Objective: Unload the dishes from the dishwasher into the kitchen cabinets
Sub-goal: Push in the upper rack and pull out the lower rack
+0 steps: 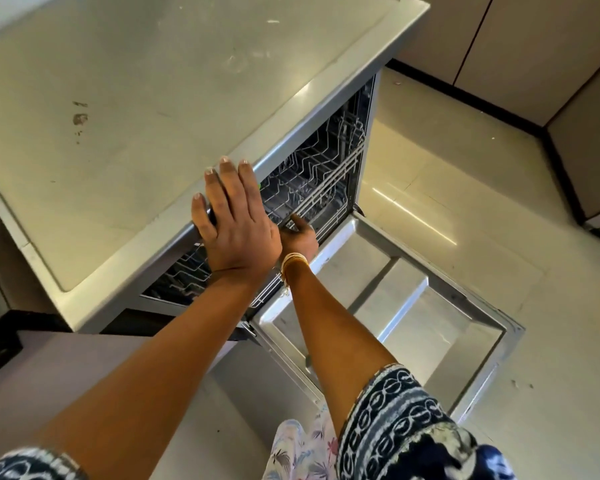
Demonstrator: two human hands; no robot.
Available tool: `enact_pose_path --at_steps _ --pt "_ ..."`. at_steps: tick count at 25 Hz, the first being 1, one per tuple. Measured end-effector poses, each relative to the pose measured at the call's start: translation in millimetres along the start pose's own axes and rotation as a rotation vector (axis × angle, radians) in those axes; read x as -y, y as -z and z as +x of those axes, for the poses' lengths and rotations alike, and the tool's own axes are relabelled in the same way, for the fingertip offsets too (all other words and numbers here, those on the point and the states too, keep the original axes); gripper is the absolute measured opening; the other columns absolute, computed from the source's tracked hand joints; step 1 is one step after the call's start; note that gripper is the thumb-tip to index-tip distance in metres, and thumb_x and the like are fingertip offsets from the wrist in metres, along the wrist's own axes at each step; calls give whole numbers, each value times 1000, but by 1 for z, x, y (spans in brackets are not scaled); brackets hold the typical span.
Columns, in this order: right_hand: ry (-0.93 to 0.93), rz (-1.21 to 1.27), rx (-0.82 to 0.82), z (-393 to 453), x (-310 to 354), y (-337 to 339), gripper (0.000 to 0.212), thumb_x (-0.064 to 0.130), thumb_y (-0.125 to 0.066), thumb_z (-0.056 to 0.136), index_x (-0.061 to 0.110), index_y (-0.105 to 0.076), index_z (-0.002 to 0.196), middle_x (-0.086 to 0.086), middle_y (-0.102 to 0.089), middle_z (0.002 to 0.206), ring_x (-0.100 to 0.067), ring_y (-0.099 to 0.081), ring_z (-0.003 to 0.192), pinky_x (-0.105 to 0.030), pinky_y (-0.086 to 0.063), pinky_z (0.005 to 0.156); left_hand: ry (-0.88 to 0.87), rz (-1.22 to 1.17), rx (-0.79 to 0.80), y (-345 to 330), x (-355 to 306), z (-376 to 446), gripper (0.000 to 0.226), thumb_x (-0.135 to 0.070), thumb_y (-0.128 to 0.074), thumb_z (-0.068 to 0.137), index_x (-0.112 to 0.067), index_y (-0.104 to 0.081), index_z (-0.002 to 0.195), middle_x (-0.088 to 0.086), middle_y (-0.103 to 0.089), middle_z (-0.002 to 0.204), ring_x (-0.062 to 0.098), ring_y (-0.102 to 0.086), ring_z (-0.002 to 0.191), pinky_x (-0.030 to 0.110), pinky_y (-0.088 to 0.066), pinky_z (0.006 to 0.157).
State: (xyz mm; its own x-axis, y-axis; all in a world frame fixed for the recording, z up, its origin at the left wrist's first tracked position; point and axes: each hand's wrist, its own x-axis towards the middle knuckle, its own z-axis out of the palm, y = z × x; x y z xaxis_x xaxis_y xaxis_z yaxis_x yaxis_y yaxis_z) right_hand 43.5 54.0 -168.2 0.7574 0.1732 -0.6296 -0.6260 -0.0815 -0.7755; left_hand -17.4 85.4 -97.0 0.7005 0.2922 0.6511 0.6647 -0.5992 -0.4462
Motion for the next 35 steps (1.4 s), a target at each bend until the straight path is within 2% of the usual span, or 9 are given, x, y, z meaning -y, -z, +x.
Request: enact_pose_path --at_steps 4,6,8,11,16,21,25,32,35 --pt "111 -31 34 -7 -4 0 59 9 -73 80 15 -49 134 -5 -64 119 -10 -58 90 -10 -45 73 -36 -2 2 5 10 -2 80 -34 -43 83 -2 -14 150 14 -36 149 30 -29 135 45 -21 109" --pt "143 -61 49 -11 -10 0 57 11 -74 79 16 -47 130 -8 -67 112 -15 -61 89 -22 -52 78 -111 -62 30 7 16 -11 74 -31 -40 86 -5 -16 152 17 -24 154 32 -24 140 46 -14 114" --pt "131 -135 31 -11 -19 5 47 19 -72 80 17 -50 122 -8 -68 106 -20 -64 90 -38 -55 87 -299 -231 216 5 20 -37 75 -28 -48 87 -7 -16 152 18 -11 158 32 -22 144 45 -12 117" --pt "180 -464 96 -10 -42 25 36 26 -63 89 14 -52 122 -10 -68 109 -26 -65 97 -36 -54 88 -320 -340 509 -5 33 -84 86 -33 -61 82 -9 -17 152 16 -4 160 31 -23 144 46 -18 116" --pt "435 -1092 225 27 -92 49 38 20 -50 96 10 -47 133 -17 -64 120 -33 -61 108 -39 -51 91 -452 -437 628 -41 14 -128 83 -28 -71 75 -6 -33 145 15 -24 156 31 -36 139 44 -31 112" --pt "798 -1520 279 103 -142 21 58 33 -52 94 13 -33 145 -13 -36 150 -31 -37 137 -50 -37 108 -135 -546 885 -117 -34 -171 64 -31 -54 92 -14 -25 147 11 -19 157 28 -39 135 35 -40 105" --pt "925 -1653 253 160 -165 -2 59 44 -37 99 20 -22 150 -10 -19 158 -30 -16 147 -57 -15 115 -161 -516 941 -182 -52 -195 72 -35 -54 93 -14 -16 150 11 -18 156 31 -37 134 40 -39 107" --pt "1050 -1743 248 193 -172 -14 48 41 -43 97 22 -40 141 -9 -44 143 -31 -35 137 -52 -24 114 -140 -625 1386 -242 -53 -247 66 -33 -42 99 -14 -9 153 13 -20 156 34 -35 136 45 -34 110" --pt "1025 -1724 279 187 -167 -8 46 38 -47 97 23 -43 140 -8 -50 138 -30 -42 132 -48 -31 112 -124 -664 1413 -235 -55 -258 69 -35 -43 99 -21 -3 154 10 -15 159 33 -29 140 45 -29 113"
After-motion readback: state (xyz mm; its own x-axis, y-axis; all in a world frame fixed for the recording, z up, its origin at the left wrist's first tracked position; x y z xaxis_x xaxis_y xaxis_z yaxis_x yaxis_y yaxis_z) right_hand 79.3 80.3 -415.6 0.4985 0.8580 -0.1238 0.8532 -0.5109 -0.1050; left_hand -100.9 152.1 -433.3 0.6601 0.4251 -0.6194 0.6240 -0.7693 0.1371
